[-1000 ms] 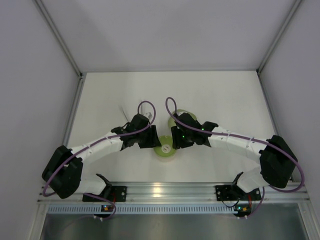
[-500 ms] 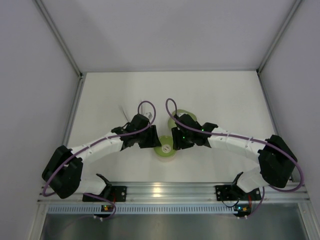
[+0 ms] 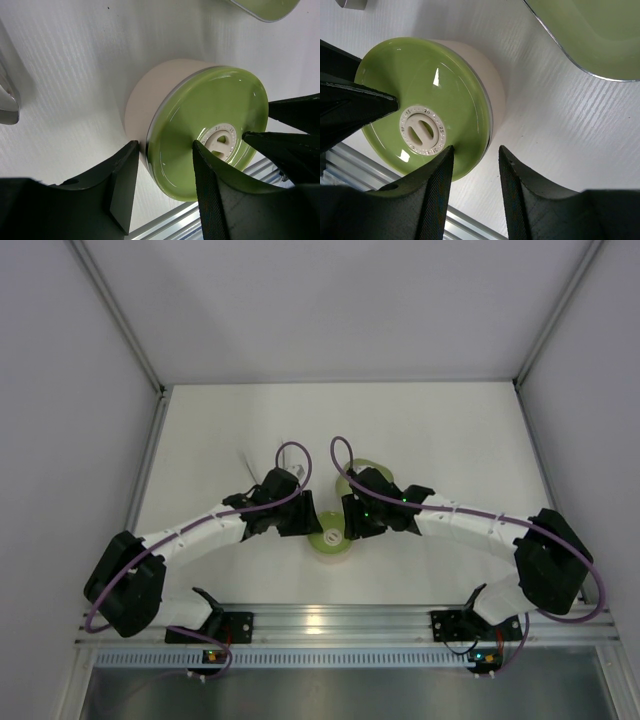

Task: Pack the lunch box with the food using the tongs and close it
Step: Close the box lid on the packing box, then reset both arms

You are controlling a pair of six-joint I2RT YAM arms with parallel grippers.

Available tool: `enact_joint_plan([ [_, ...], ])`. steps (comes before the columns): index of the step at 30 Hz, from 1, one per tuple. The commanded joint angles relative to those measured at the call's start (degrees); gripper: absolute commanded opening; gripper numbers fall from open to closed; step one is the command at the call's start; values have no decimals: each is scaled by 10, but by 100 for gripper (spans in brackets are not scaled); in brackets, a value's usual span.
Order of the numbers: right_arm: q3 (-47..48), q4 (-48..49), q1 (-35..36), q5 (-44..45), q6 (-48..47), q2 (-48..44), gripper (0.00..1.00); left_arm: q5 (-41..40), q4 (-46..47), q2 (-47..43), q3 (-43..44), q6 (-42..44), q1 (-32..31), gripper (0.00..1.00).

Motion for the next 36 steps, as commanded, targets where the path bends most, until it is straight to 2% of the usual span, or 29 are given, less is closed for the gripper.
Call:
enact_joint_plan([
  [1, -7, 31, -10, -1, 3, 9, 41, -52, -89, 35, -33, 19, -9, 50],
  [13, 2, 24, -9, 0, -2, -4, 41, -63, -112, 14, -8, 25, -9, 53],
  [20, 35, -1, -10, 10, -19, -17, 43, -120, -203, -12, 86, 46, -9, 63],
  [26, 58, -19, -17, 30, -27, -62, 47, -156, -232, -39, 148, 69, -9, 66],
  [29, 87, -20, -31, 51, -44, -91, 57, -185, -233, -47, 212, 81, -8, 69],
  [31, 107, -24, -54, 77, -58, -119, 69, -202, -242, -38, 259, 102, -4, 73],
  [32, 132, -24, -65, 84, -61, -134, 73, -219, -247, -20, 315, 116, -1, 74],
  [33, 144, -21, -88, 93, -66, -139, 86, -226, -252, -9, 343, 120, 4, 78],
  [34, 171, -25, -99, 95, -73, -143, 95, -223, -264, 12, 401, 124, 18, 81],
  [36, 200, -33, -127, 110, -81, -154, 99, -210, -269, 30, 453, 134, 35, 98],
])
